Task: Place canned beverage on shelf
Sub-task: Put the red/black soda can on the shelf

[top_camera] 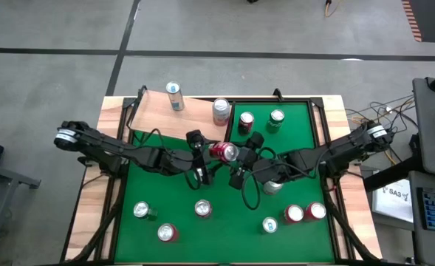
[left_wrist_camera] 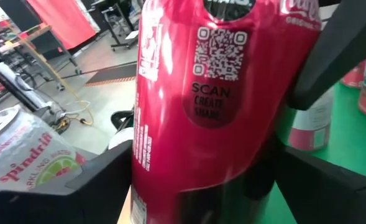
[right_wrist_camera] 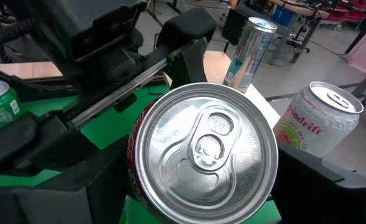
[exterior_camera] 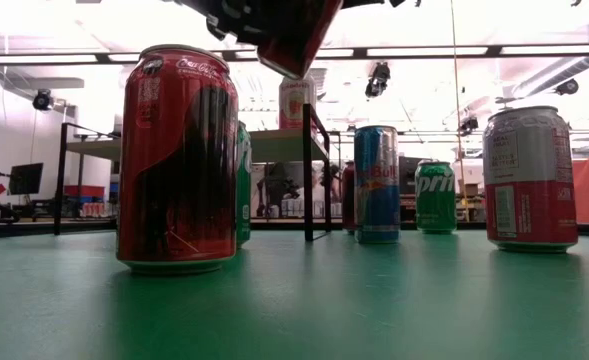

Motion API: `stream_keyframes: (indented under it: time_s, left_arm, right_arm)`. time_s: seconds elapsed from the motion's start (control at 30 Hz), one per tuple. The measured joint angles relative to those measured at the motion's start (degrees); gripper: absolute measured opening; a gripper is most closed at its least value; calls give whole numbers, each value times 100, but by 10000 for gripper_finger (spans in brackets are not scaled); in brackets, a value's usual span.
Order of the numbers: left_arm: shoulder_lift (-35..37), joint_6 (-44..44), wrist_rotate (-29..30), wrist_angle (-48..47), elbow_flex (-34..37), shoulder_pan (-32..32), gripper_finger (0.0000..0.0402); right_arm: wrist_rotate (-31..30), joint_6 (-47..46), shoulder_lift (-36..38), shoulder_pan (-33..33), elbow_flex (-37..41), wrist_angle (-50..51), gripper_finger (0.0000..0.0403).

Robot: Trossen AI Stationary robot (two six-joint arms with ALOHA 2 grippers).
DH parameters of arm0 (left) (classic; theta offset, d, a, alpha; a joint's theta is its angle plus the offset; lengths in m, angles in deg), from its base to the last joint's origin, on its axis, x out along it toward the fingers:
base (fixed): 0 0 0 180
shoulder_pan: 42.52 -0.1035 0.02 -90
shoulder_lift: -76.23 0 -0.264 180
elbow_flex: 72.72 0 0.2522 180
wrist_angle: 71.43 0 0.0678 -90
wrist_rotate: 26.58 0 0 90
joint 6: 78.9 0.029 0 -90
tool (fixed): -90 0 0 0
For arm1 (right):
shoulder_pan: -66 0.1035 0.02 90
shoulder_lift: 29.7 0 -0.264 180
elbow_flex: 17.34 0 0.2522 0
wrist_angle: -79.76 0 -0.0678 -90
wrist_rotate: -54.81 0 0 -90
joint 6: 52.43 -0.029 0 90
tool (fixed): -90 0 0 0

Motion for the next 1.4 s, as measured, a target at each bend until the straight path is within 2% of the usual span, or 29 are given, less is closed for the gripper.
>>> stream_keyframes:
  time_s: [0.17,0.5,0.83,1.1,1.4]
  left_arm:
    - [8,2,79,-4,0,4,289]
    - [77,-42,79,-67,0,-4,289]
    - [339,-2,77,-447,2,-105,289]
    - [1055,116,79,-577,321,-221,289]
    - [2494,-114,-205,-308,1422,-642,289]
  right_arm:
    - [13,-6,0,-1,0,-15,300]
    - [-92,-2,0,-12,-15,-117,351]
    - [-117,294,200,-12,-20,-331,357]
    - [-107,451,645,1,-17,-321,358]
    - [-73,636,823,5,-7,-306,358]
